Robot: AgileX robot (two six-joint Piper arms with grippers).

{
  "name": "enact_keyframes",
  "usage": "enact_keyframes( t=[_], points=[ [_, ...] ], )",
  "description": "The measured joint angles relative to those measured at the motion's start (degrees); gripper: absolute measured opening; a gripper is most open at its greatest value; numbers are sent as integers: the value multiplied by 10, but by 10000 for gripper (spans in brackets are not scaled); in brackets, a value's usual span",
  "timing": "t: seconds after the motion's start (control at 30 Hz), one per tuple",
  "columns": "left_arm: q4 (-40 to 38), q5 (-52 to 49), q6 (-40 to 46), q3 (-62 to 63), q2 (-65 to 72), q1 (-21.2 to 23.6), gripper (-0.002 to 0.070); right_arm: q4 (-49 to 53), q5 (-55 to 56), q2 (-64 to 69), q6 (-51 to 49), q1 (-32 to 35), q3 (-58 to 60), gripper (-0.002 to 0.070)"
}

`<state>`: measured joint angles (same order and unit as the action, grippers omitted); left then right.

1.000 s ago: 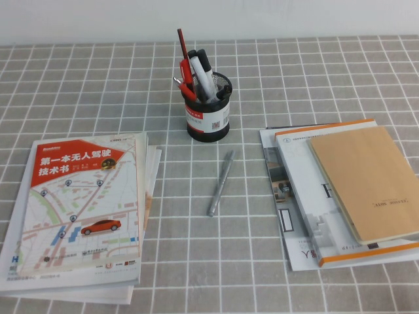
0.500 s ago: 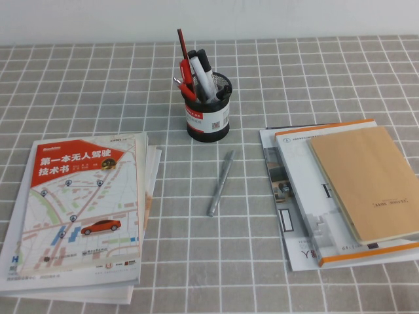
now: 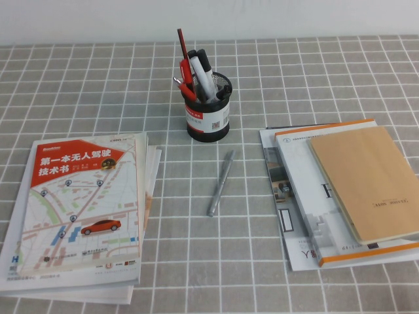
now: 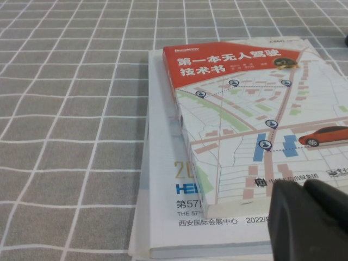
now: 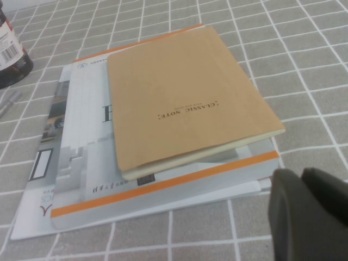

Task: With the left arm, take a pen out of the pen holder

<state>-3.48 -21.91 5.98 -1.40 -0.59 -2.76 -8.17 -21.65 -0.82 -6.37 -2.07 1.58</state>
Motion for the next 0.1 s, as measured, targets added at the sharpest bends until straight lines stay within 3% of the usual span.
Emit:
enact_keyframes(
  t=[0.1],
  points=[
    [0, 0, 0, 0, 0, 0, -1, 0, 0, 0, 0, 0, 0, -13]
  ],
)
